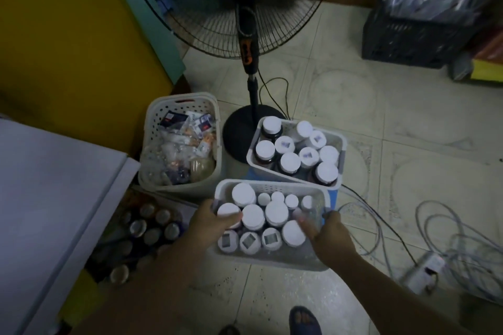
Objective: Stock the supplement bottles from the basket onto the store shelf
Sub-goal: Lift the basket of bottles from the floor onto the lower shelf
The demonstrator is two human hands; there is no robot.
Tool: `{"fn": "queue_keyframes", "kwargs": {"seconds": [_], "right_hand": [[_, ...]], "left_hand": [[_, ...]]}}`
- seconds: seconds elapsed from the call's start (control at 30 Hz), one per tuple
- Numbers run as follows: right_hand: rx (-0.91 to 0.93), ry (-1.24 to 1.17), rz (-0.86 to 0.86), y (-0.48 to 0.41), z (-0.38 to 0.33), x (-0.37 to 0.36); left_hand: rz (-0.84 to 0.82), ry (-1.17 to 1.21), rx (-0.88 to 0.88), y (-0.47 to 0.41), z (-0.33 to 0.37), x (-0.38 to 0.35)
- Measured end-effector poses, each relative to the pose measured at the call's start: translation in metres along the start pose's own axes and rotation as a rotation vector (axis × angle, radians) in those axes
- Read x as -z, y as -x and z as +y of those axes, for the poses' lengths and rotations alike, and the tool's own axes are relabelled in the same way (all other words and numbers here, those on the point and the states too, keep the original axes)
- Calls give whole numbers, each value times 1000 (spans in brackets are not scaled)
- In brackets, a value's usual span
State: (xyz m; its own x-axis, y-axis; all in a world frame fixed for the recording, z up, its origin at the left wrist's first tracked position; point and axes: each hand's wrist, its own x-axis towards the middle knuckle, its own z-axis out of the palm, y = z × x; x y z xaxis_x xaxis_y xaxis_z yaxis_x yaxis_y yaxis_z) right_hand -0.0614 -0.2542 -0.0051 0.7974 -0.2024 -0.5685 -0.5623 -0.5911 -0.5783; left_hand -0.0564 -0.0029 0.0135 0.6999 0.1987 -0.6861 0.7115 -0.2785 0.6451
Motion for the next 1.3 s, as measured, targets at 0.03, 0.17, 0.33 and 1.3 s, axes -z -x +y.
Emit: {"fn": "queue_keyframes", "kwargs": {"seconds": [0.03,0.17,0.33,1.3], "right_hand": [[40,51,-21,9,-10,9],[196,176,-115,44,-64,43],[488,324,-239,97,-149,52],[1070,943,-777,329,-329,-241]], "left_hand": [[-2,44,-4,18,0,6],[118,140,29,98,6,33],[260,174,22,194,15,96],[836,477,279,411,-190,288]]}}
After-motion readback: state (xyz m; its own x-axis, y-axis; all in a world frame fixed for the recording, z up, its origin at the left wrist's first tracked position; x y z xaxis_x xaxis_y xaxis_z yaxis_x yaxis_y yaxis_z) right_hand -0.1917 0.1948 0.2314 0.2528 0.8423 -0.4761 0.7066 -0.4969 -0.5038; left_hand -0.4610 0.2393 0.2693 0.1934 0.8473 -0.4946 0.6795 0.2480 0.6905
